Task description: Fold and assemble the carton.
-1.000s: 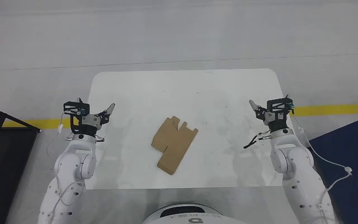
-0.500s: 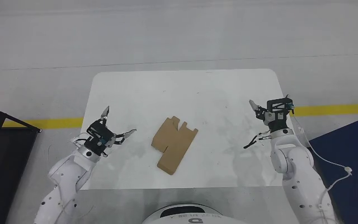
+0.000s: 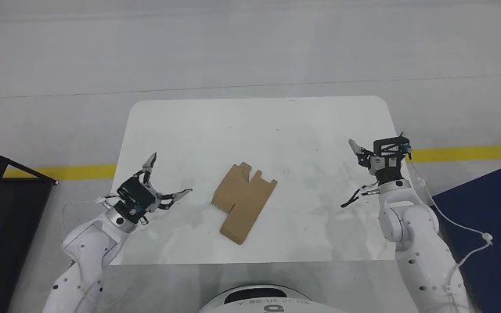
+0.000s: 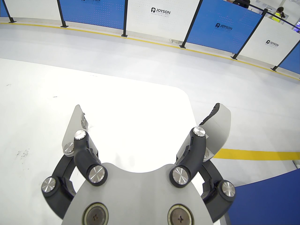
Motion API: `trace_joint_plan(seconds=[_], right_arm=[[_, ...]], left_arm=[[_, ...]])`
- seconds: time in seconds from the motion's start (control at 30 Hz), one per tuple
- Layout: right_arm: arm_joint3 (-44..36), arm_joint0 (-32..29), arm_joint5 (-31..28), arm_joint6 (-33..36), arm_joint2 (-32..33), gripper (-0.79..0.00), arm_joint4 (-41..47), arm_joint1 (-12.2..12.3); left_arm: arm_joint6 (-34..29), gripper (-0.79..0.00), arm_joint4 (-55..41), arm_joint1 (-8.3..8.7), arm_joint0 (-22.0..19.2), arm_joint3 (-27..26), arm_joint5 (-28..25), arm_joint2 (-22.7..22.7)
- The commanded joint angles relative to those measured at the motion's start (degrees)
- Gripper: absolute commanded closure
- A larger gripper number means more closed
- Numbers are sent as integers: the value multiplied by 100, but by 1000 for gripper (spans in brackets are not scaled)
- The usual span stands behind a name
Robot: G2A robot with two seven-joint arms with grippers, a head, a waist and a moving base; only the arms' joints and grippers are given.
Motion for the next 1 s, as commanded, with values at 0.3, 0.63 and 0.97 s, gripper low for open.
trace_joint_plan(seconds=[0.3, 0.63, 0.97], right_arm=[[0, 0, 0, 0, 0, -785, 0, 0], [0, 0, 0, 0, 0, -785, 0, 0], [0, 0, 0, 0, 0, -785, 0, 0]], left_arm=[[3029, -785, 4228, 419, 377, 79, 1138, -175], [2264, -785, 5382, 422, 692, -327, 2590, 407], [1530, -785, 6353, 416, 505, -245, 2886, 1097]])
